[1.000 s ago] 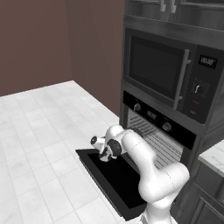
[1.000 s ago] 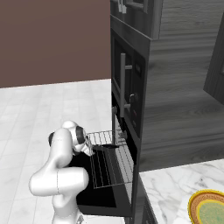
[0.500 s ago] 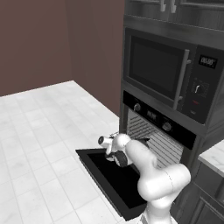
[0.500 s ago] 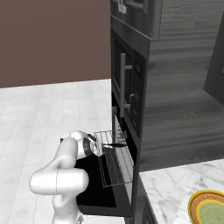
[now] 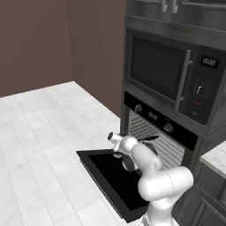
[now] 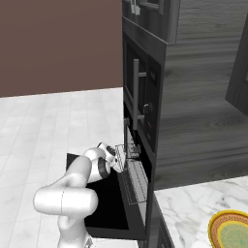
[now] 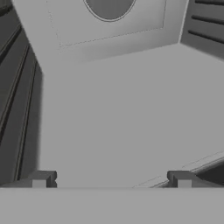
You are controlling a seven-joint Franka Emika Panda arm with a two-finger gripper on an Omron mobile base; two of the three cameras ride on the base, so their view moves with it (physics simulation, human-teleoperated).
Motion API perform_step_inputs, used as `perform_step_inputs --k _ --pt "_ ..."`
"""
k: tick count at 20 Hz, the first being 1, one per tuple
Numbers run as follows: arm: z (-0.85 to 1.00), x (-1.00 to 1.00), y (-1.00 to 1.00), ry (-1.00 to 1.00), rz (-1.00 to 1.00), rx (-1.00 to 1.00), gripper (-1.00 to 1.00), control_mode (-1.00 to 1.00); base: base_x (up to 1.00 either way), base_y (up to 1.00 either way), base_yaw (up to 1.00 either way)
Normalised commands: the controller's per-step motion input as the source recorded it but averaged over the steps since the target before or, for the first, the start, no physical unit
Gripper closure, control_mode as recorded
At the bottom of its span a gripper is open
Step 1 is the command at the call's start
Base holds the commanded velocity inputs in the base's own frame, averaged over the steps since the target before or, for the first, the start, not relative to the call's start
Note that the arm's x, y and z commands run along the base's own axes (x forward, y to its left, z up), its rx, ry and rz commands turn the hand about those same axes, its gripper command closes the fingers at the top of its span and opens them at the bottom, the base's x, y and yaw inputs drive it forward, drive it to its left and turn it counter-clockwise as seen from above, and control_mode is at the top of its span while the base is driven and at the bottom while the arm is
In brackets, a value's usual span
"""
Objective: Place the fish on the rack of the oven, and slide the rack back inside. Close the oven door.
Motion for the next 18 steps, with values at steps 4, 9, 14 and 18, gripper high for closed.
perform_step_inputs --k 4,9,14,18 --pt "0.29 -0.08 -1.00 -0.02 -0.16 0.00 -1.00 -1.00 0.00 0.00 0.00" --pt "0.17 -0.04 -1.00 -0.04 -0.15 0.00 -1.00 -1.00 0.00 0.00 0.00" --pt "0.34 -0.08 -0.99 -0.03 -0.15 0.00 -1.00 -1.00 0.00 0.00 0.00" --pt "0.53 -0.41 -0.29 -0.07 -0.05 0.00 -1.00 -1.00 0.00 0.00 0.00"
